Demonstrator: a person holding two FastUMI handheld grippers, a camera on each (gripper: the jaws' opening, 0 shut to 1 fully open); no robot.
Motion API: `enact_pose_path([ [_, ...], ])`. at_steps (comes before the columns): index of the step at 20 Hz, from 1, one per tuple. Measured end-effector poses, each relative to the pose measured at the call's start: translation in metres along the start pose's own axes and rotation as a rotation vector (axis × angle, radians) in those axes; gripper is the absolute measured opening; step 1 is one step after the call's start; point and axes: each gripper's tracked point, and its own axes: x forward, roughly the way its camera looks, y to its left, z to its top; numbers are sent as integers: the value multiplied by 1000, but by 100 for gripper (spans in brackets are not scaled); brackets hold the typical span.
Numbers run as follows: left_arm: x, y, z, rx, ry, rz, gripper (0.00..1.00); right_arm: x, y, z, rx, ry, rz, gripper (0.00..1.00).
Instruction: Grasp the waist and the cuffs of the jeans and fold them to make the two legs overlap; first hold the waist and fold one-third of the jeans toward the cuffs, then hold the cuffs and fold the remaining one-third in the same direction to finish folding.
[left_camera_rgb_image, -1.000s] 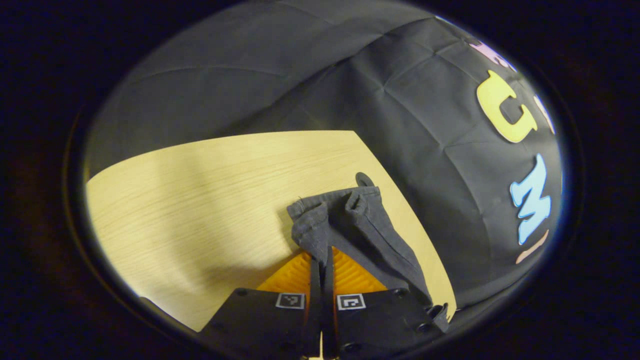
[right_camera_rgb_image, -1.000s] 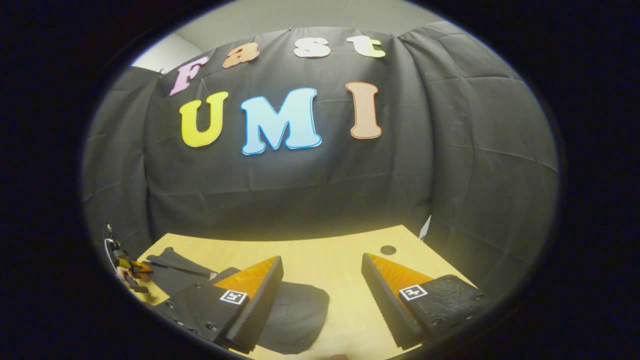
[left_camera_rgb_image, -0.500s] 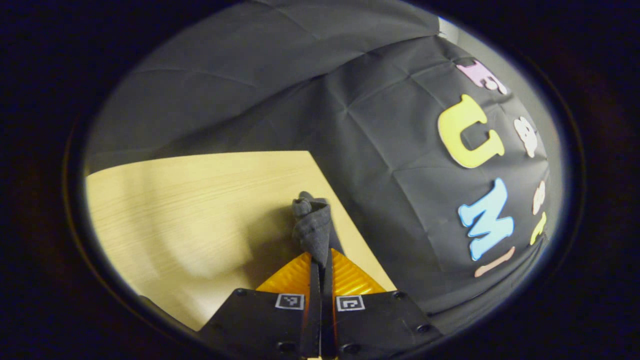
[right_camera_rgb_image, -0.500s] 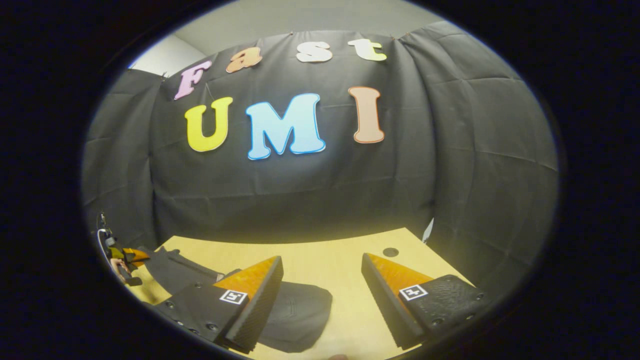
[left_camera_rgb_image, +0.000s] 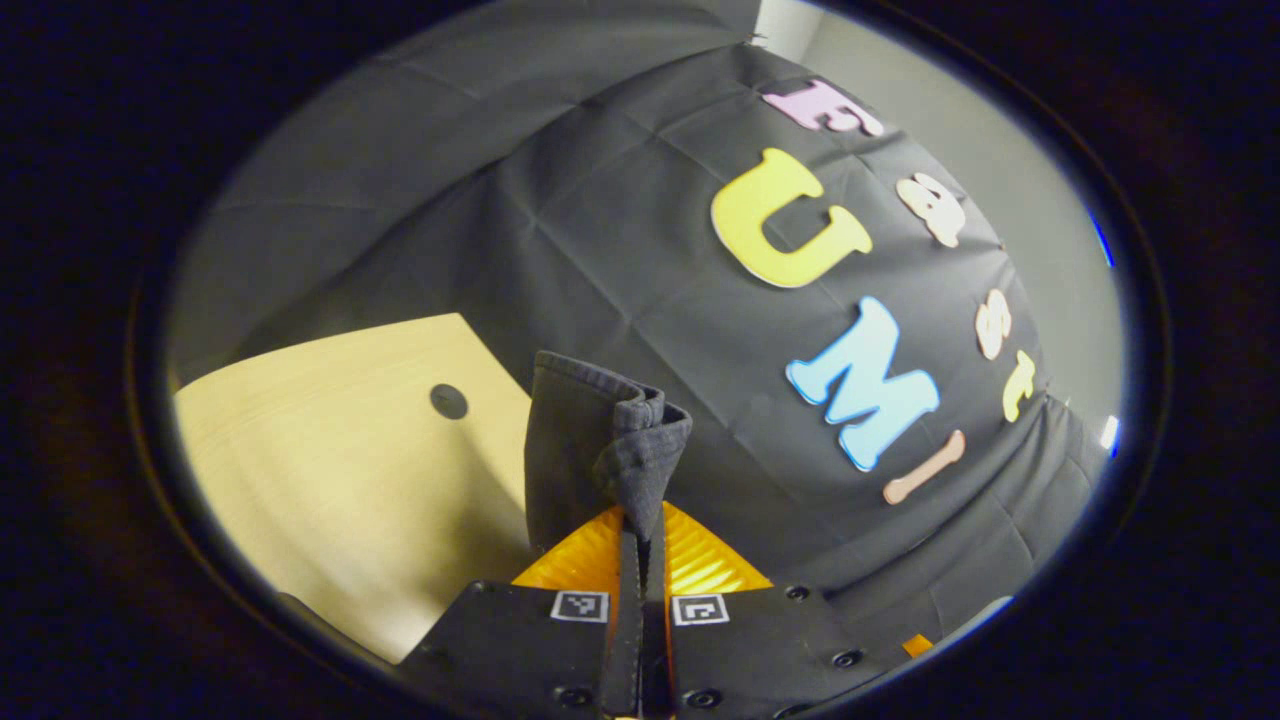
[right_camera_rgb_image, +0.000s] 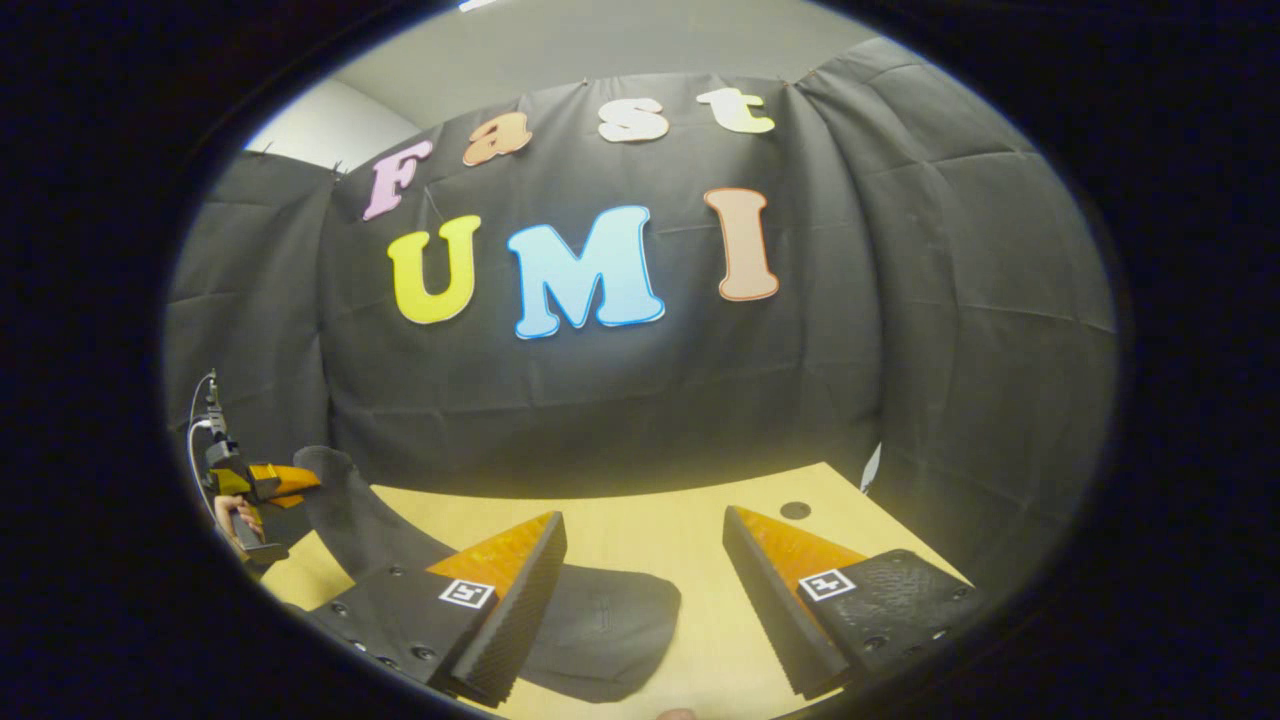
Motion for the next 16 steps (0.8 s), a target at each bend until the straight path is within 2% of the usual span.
enact_pose_path([
  [6, 6, -101, -86, 44, 156, -140, 9, -10, -7, 5, 42, -23, 10, 94],
  [9, 6, -135, -146, 51, 254, -186, 9, -13, -9, 4, 45, -25, 20, 95],
  [12, 7, -153, -211, 47, 363, -202, 9, -9, -14, -2, 24, -16, 26, 95],
  [16, -5, -140, -307, 111, 530, -144, 9, -1, -17, -8, 12, -5, 46, 95],
])
